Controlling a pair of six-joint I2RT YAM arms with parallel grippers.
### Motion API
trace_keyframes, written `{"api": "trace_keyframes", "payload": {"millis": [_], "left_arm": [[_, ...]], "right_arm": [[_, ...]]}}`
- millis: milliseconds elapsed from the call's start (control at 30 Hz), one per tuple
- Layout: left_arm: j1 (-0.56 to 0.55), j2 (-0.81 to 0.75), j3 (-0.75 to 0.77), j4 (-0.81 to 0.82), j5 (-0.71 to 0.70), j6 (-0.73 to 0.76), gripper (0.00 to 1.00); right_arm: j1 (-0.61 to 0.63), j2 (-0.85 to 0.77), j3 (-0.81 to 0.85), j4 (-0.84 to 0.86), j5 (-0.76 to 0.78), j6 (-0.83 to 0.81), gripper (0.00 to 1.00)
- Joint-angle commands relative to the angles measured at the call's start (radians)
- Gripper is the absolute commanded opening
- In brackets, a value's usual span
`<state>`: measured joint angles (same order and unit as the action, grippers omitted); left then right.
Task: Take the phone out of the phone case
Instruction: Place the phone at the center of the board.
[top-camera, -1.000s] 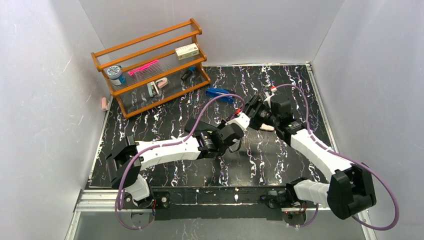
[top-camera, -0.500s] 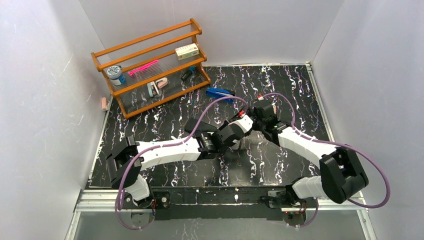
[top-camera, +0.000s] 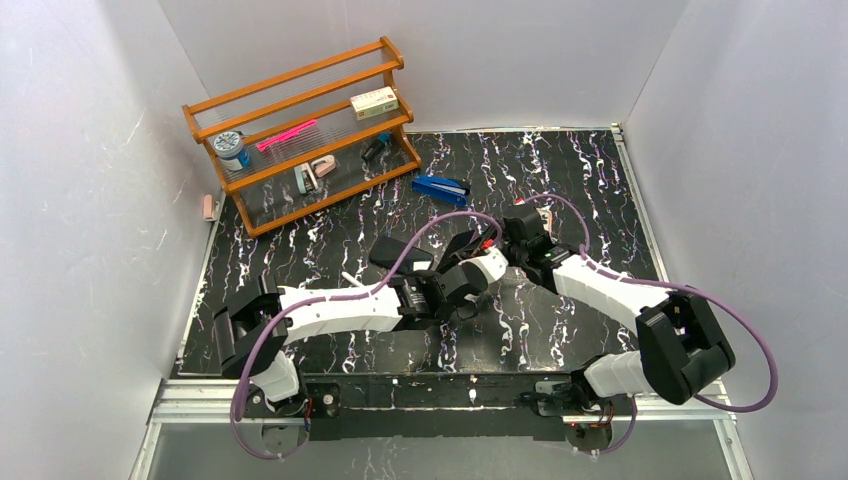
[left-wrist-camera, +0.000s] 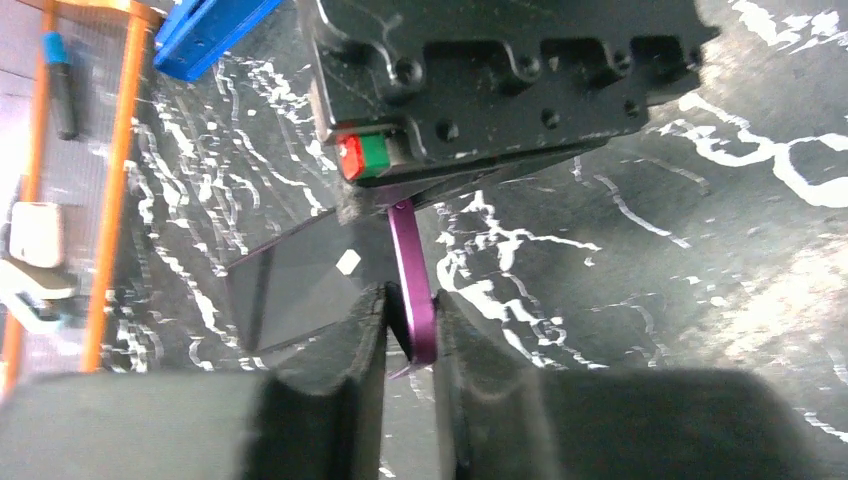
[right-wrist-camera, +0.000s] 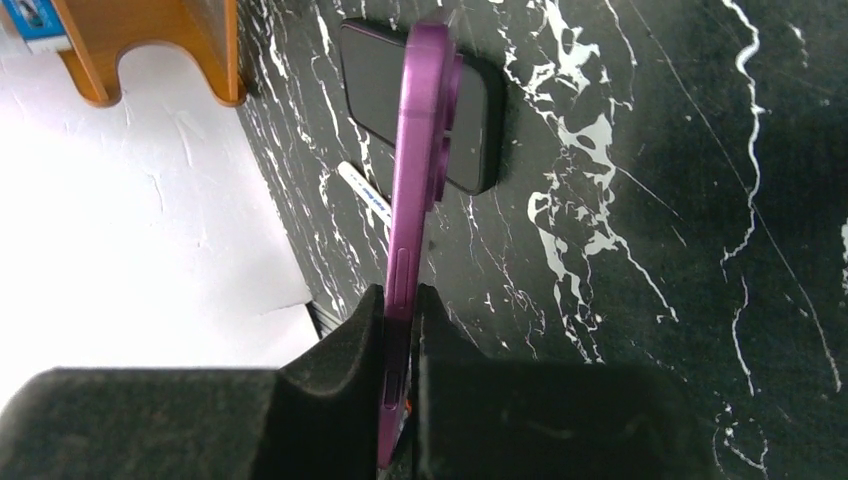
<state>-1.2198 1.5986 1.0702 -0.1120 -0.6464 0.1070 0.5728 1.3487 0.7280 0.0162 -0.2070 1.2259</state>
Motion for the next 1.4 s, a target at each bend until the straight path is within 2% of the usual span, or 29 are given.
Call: {"api": "trace_keyframes", "payload": {"millis": [0,133,333,467,733,933,1100,1367], "left_arm": [[0.024,-0.116,0.006,0.012,0.027,-0.115,0.25],[0.099,-0.165,-0.029,0.026,0.136,-0.203,0.48],[0.266,-0.234,-0.074,0.022,0.314,-0.335,0.68],[0.374,-0.275,-0.111,0.022,0.432,-0.431,0.74],[0.557,-0.347,-0.181,0.003,0.544,-0.548,0.81],[0.625,-0.396,-0.177,-0.038,0.594,-0.569,0.81],[0.664,-0.458,-0.142,-0.122,0.589,-0.555,0.83],[0.763,-0.497,-0.101,-0.215,0.640,-0.506,0.86]], "right_arm": [[-0.066,0.004,-0.018,0.114,0.076,-0.203,0.01],[-0.174,0.009,-0.074,0.200,-0.021,-0.298,0.01],[-0.381,0.123,-0.103,0.358,-0.249,-0.404,0.01],[-0.436,0.240,-0.049,0.398,-0.361,-0.451,0.01],[-0.471,0.426,0.013,0.462,-0.434,-0.449,0.02],[-0.482,0.473,0.087,0.371,-0.382,-0.507,0.22],[-0.487,0.467,0.140,0.243,-0.342,-0.591,0.45],[-0.485,0.387,0.169,0.118,-0.279,-0.645,0.65]]}}
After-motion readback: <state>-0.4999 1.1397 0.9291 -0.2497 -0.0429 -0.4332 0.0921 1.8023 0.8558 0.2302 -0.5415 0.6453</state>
